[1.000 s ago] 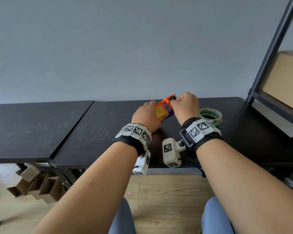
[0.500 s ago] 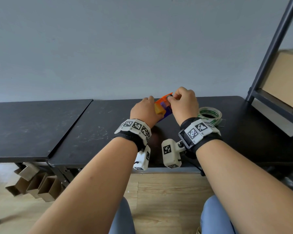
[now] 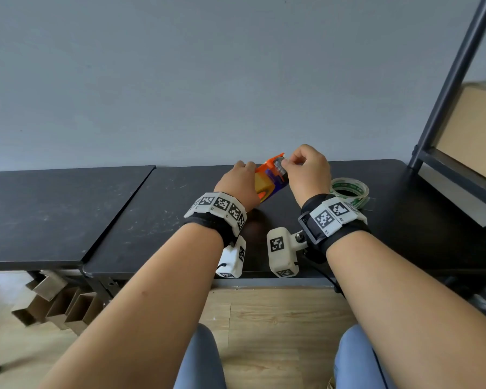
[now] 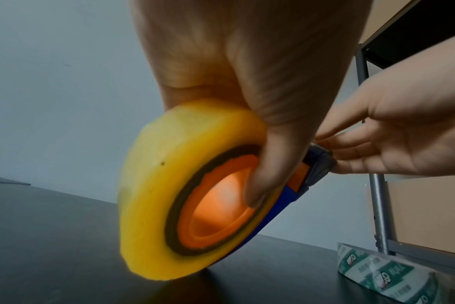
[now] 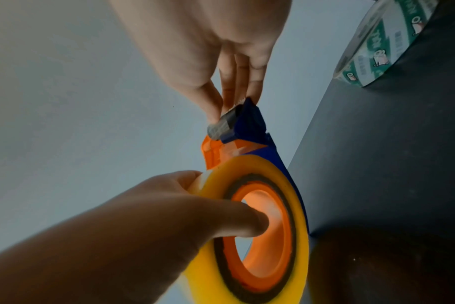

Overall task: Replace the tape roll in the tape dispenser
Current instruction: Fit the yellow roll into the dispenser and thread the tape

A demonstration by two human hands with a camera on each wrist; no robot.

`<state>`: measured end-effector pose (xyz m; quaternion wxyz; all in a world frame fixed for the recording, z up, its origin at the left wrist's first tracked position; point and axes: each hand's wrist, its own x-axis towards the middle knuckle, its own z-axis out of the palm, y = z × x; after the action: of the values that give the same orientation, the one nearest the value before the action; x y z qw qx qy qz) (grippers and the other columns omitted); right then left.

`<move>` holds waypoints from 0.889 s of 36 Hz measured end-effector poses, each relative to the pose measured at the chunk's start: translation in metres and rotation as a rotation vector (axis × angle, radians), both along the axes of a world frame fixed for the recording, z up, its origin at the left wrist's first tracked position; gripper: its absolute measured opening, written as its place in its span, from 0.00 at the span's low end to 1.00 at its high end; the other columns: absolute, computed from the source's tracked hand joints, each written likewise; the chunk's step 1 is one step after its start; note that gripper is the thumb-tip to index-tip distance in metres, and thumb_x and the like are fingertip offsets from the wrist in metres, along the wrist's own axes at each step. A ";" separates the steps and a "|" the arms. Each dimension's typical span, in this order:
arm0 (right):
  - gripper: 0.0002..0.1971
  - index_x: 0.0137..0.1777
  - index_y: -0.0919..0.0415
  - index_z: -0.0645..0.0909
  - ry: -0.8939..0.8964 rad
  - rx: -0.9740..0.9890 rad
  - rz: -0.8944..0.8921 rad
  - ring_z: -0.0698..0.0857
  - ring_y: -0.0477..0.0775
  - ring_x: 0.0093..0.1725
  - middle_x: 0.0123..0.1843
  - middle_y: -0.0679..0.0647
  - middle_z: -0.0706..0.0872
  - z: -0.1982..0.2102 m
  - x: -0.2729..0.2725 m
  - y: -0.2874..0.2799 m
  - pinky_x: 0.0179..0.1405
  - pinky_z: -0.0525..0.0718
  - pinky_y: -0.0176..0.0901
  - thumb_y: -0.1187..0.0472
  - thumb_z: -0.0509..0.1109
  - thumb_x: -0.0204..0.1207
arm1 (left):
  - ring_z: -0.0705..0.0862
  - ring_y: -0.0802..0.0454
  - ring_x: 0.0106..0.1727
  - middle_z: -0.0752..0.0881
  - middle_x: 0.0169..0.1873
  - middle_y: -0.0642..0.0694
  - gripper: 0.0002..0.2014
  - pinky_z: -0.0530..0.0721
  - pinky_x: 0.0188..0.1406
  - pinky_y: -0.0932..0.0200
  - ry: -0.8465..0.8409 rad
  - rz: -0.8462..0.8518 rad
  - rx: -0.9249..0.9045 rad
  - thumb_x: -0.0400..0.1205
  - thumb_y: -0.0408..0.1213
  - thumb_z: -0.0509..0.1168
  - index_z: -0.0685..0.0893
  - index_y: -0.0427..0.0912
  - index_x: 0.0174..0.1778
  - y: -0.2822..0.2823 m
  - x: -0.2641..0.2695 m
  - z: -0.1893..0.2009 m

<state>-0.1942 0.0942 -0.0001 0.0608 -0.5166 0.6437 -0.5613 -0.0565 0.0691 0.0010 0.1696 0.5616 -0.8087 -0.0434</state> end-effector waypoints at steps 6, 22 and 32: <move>0.07 0.36 0.63 0.76 -0.019 -0.036 -0.041 0.76 0.54 0.35 0.33 0.53 0.79 -0.003 0.001 -0.002 0.34 0.69 0.40 0.65 0.70 0.75 | 0.83 0.39 0.54 0.73 0.62 0.42 0.25 0.83 0.43 0.49 0.021 0.008 -0.089 0.73 0.37 0.72 0.72 0.39 0.64 0.003 -0.001 -0.002; 0.07 0.38 0.63 0.74 -0.093 -0.074 -0.046 0.76 0.55 0.36 0.32 0.51 0.76 -0.004 -0.003 -0.007 0.36 0.72 0.44 0.65 0.69 0.76 | 0.84 0.40 0.56 0.77 0.60 0.44 0.24 0.77 0.40 0.51 0.019 0.075 -0.148 0.74 0.48 0.69 0.75 0.42 0.63 0.007 -0.006 0.002; 0.08 0.39 0.59 0.72 -0.190 -0.075 -0.074 0.78 0.55 0.37 0.31 0.46 0.75 -0.004 -0.003 -0.009 0.39 0.75 0.45 0.66 0.67 0.77 | 0.83 0.42 0.54 0.78 0.60 0.45 0.25 0.83 0.44 0.50 0.073 0.066 -0.150 0.73 0.49 0.70 0.76 0.42 0.62 0.005 -0.004 0.000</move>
<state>-0.1974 0.0849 -0.0040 0.0815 -0.4390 0.6323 -0.6331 -0.0609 0.0739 0.0010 0.2418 0.5717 -0.7840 0.0026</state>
